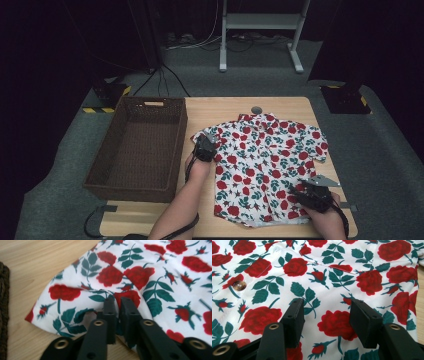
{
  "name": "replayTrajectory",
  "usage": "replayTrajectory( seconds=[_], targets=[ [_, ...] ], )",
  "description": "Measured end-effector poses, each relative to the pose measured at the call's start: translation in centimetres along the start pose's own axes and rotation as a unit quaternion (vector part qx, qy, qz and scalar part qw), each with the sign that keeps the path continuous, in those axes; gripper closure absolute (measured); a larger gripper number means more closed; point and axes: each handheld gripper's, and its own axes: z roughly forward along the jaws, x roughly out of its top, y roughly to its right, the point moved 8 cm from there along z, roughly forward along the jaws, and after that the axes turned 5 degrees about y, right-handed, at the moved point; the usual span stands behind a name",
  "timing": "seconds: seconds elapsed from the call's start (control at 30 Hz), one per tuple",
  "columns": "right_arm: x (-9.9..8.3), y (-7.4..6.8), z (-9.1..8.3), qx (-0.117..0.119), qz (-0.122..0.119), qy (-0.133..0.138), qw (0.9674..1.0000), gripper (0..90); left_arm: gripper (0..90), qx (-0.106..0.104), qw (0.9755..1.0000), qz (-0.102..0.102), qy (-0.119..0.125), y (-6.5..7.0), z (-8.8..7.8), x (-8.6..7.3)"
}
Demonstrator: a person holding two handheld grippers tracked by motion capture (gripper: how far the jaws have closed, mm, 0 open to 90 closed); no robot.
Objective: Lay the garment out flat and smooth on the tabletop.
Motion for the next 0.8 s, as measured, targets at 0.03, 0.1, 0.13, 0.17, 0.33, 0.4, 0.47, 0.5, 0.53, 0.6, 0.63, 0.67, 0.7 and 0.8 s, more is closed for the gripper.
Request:
replayTrajectory(
  seconds=[0.03,0.1,0.13,0.17,0.33,0.4,0.47,0.5,0.53,0.6,0.63,0.67,0.7,0.8],
  targets=[
    [0.0,0.0,0.0,0.0,0.0,0.0,1.0,45.8,86.2,-0.001,0.9999,0.011,0.002,0.0,-0.2,0.6],
    [0.0,0.0,0.0,0.0,0.0,0.001,1.0,45.9,87.0,0.005,0.9994,0.033,0.011,0.0,-0.8,2.3],
    [0.0,0.0,0.0,0.0,0.0,0.001,1.0,45.8,87.0,0.007,0.999,0.042,0.015,-0.1,-1.1,3.3],
    [0.0,0.0,0.0,0.0,-0.001,0.001,1.0,45.8,87.0,0.008,0.9986,0.049,0.019,-0.1,-1.4,4.2],
    [0.0,0.0,0.0,0.0,0.0,0.001,1.0,45.8,78.6,0.021,0.9969,0.066,0.038,-0.4,-2.3,7.9],
    [0.0,0.0,0.0,0.0,0.0,0.0,1.0,45.8,72.6,0.026,0.9967,0.06,0.049,-0.6,-2.6,8.5],
    [0.0,0.0,0.0,0.0,0.0,0.0,1.0,45.8,70.6,0.031,0.9964,0.066,0.043,-0.6,-2.6,7.9],
    [0.0,0.0,0.0,0.0,-0.001,0.0,1.0,45.8,70.2,0.035,0.9963,0.069,0.038,-0.7,-2.5,7.3],
    [0.0,0.0,0.0,0.0,-0.001,0.0,1.0,45.8,70.0,0.037,0.9966,0.066,0.032,-0.8,-2.4,6.6],
    [0.0,0.0,0.0,0.0,-0.001,0.0,1.0,45.8,69.6,0.043,0.9975,0.049,0.026,-1.1,-2.3,5.0],
    [0.0,0.0,0.0,0.0,-0.001,0.0,1.0,45.9,69.5,0.045,0.9977,0.044,0.024,-1.2,-2.3,4.2],
    [0.0,0.0,0.0,0.0,0.0,0.0,1.0,45.8,68.7,0.05,0.9976,0.038,0.03,-1.2,-2.4,3.6],
    [0.0,0.0,0.0,0.0,0.0,0.0,1.0,45.8,68.2,0.053,0.9974,0.031,0.037,-1.2,-2.7,3.2],
    [0.0,0.0,0.0,-0.001,0.001,0.0,1.0,45.8,68.1,0.044,0.9971,0.03,0.055,-0.5,-3.9,2.2]
  ],
)
